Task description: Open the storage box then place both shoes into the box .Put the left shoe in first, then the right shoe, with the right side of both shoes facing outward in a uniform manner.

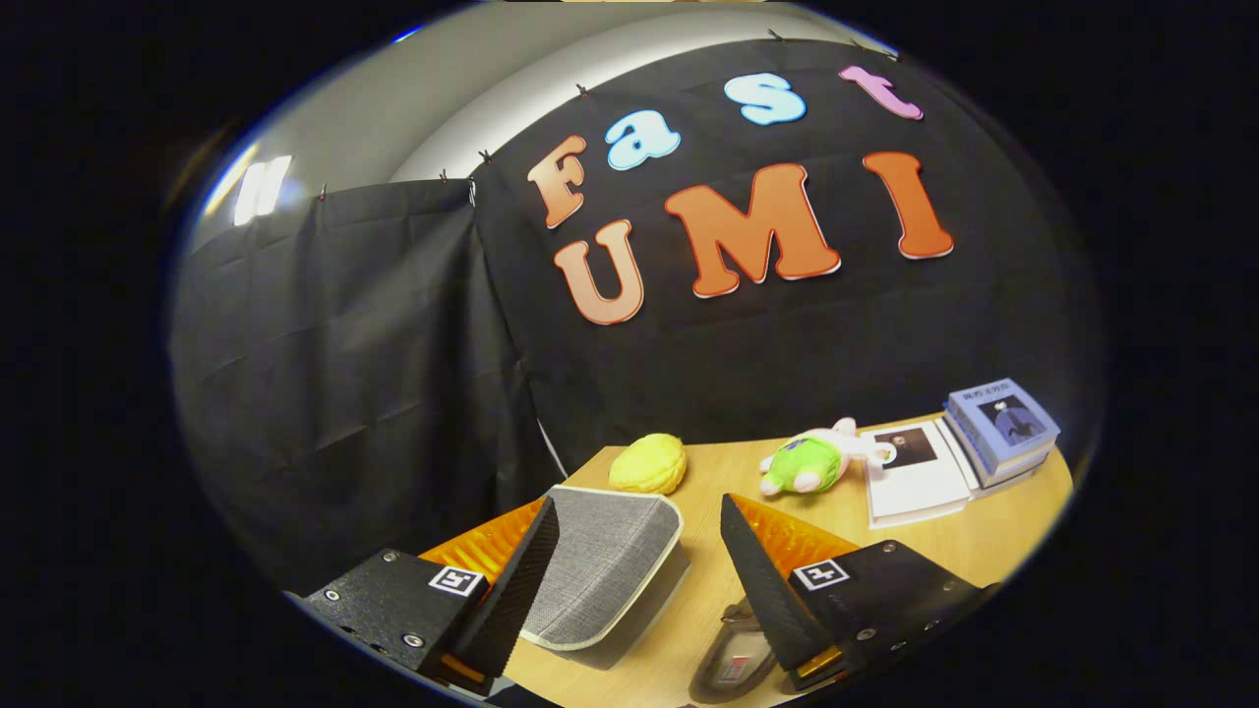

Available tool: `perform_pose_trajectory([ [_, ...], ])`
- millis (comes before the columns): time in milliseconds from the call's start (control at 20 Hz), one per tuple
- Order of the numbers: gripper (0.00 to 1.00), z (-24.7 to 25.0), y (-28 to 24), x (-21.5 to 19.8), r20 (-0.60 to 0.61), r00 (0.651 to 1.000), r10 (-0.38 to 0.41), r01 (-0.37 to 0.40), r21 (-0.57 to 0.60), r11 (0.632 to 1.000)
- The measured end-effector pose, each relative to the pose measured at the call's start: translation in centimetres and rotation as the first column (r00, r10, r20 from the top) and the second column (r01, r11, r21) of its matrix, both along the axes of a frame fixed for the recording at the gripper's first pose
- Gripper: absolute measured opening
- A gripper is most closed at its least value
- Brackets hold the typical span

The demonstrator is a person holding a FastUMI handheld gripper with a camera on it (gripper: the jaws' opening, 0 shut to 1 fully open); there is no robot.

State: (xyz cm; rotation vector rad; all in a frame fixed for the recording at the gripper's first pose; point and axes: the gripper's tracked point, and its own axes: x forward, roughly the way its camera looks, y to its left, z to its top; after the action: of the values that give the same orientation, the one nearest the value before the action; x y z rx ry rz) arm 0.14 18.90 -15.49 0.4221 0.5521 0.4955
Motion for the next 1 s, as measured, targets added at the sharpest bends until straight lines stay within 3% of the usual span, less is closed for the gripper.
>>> perform_pose_trajectory([
  [200, 0.99, -4.6, 3.6, -0.8, -0.181, 0.979, 0.096, -0.077, 0.109, 0.991],
  [600, 0.96, -12.5, 8.7, -2.3, -0.421, 0.875, 0.240, -0.135, 0.265, 0.955],
  [1000, 0.95, -14.9, 10.5, -1.4, -0.498, 0.827, 0.260, -0.028, 0.426, 0.904],
])
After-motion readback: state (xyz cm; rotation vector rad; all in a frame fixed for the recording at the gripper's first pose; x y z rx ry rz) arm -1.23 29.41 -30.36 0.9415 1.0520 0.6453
